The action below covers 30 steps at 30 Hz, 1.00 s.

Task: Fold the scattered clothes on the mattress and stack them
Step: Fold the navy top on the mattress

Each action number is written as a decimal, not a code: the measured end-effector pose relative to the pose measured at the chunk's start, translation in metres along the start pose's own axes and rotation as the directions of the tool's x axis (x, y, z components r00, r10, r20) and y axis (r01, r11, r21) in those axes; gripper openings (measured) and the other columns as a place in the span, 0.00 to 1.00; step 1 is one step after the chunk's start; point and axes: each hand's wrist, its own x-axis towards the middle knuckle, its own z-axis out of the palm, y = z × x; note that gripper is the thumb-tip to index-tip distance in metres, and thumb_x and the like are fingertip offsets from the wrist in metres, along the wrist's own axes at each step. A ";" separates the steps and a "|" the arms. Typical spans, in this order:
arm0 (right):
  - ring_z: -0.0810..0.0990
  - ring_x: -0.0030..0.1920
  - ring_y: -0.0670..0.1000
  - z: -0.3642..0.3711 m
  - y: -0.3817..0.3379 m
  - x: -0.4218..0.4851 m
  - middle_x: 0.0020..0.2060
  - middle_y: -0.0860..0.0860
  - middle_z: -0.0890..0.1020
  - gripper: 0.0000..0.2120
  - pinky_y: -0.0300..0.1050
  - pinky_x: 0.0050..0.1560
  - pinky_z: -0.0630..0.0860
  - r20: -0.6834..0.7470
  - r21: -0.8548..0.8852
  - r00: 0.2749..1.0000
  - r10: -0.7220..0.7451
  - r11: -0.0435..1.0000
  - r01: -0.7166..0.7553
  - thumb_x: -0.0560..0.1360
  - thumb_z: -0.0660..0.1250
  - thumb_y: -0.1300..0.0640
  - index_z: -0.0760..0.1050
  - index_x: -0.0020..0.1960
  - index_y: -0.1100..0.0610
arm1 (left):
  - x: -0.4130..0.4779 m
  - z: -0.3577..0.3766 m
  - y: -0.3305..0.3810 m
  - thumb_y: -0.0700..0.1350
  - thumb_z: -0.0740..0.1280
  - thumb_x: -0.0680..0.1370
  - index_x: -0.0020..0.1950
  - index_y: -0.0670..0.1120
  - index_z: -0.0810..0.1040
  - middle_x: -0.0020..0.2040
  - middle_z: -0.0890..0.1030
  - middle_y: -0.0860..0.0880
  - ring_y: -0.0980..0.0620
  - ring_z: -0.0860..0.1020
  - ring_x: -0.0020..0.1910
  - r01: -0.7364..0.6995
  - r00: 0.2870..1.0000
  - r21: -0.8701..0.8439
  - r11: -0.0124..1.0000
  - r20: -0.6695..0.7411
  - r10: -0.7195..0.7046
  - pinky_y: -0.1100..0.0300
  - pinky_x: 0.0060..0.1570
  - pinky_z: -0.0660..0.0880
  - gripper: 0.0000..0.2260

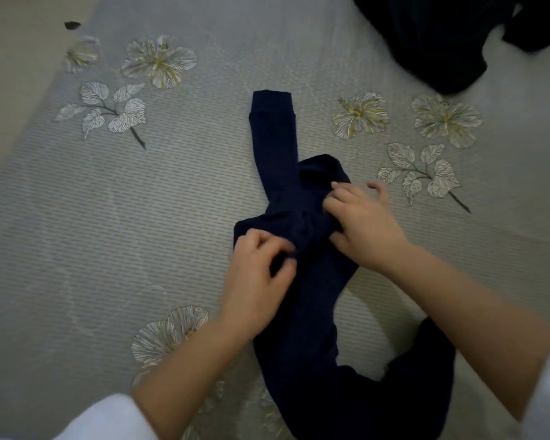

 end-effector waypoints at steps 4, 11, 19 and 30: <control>0.77 0.50 0.56 0.007 0.039 -0.065 0.43 0.51 0.77 0.15 0.57 0.58 0.60 -0.088 -0.119 0.993 -0.080 0.991 0.069 0.60 0.72 0.54 0.70 0.43 0.54 | -0.045 0.006 0.012 0.52 0.61 0.78 0.52 0.55 0.73 0.58 0.77 0.56 0.57 0.74 0.58 -0.217 0.902 -0.076 0.973 0.364 0.230 0.61 0.59 0.70 0.05; 0.70 0.53 0.52 0.029 0.055 -0.106 0.47 0.49 0.82 0.06 0.51 0.53 0.59 -0.033 -0.021 0.997 0.066 0.998 -0.067 0.68 0.75 0.58 0.81 0.43 0.52 | -0.071 0.024 0.010 0.45 0.61 0.77 0.55 0.55 0.75 0.57 0.77 0.59 0.60 0.73 0.58 -0.207 0.885 -0.090 0.974 0.407 0.225 0.62 0.60 0.69 0.09; 0.79 0.46 0.50 0.016 0.018 -0.064 0.39 0.48 0.80 0.14 0.44 0.53 0.76 0.277 0.660 0.830 0.484 0.532 -0.531 0.75 0.69 0.51 0.75 0.59 0.55 | -0.001 0.020 0.012 0.47 0.66 0.77 0.70 0.48 0.69 0.68 0.68 0.51 0.57 0.64 0.64 0.072 0.994 0.055 0.996 0.078 -0.076 0.65 0.63 0.61 0.21; 0.83 0.44 0.50 -0.035 0.013 -0.080 0.43 0.53 0.83 0.05 0.44 0.44 0.80 0.216 0.928 0.872 0.440 0.186 -0.324 0.76 0.65 0.66 0.75 0.50 0.58 | 0.039 -0.019 0.009 0.57 0.66 0.74 0.49 0.53 0.79 0.45 0.79 0.54 0.49 0.73 0.55 0.196 0.965 0.359 0.913 0.095 -0.244 0.51 0.58 0.63 0.10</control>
